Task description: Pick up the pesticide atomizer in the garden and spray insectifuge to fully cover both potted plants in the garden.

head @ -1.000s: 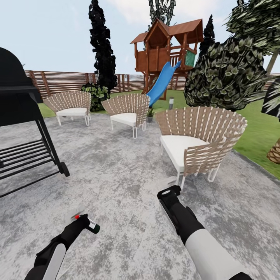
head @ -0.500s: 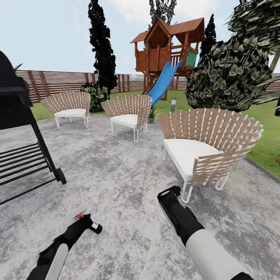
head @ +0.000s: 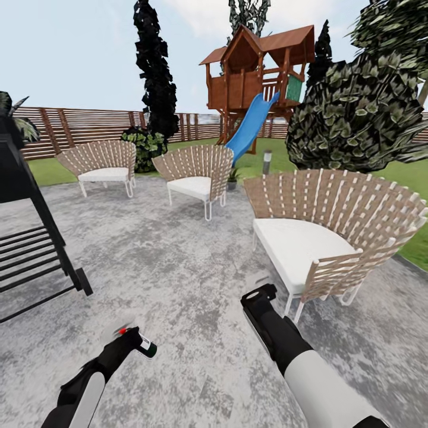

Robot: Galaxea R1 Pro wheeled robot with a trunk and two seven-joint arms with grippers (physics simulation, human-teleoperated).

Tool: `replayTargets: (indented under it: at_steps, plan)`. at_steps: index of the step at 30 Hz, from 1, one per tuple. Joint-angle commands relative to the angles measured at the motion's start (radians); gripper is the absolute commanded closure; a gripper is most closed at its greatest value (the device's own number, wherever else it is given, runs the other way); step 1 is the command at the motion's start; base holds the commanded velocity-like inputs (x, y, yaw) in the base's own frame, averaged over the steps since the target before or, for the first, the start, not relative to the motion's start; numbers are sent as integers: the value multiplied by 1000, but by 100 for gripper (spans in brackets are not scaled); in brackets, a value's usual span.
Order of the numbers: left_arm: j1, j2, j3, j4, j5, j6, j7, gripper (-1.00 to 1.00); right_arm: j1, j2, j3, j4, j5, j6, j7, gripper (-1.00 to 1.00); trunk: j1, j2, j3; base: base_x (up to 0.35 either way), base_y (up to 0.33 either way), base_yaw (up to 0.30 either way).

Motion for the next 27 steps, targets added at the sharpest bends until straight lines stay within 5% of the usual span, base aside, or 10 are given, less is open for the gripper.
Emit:
replayTargets:
  at_steps: [1, 14, 19, 21, 24, 26, 27]
  plan:
    - [0, 0, 0, 0, 0, 0, 0, 100, 0, 0, -1, 0, 0, 0, 0, -100, 0, 0, 0, 322, 46, 0]
    - [0, 0, -1, 0, 0, 0, 0, 100, -1, -1, -14, 9, -6, 8, -3, -100, 0, 0, 0, 322, 108, 0]
    - [0, 0, -3, 0, 1, 0, 0, 100, -29, -1, -26, 161, -12, -11, -102, -100, 0, 0, 0, 321, 117, 0]
    - [-1, 0, -25, 0, 0, 0, 0, 100, -35, -4, -85, 187, -13, -80, -124, -100, 0, 0, 0, 321, 118, 0]
    - [-7, 0, -63, 7, 3, 2, 1, 100, -17, -35, -231, 257, -16, -213, -166, -100, 0, 0, 0, 321, 118, 0]
    - [-10, 0, -68, 24, 2, 2, 0, 100, -9, -45, -263, 338, -16, -411, -181, -100, 0, 0, 0, 317, 125, 0]
    - [-11, 0, -68, 27, 2, 2, 0, 100, -8, -48, -270, 384, -16, -453, -182, -100, 0, 0, 0, 305, 147, 0]
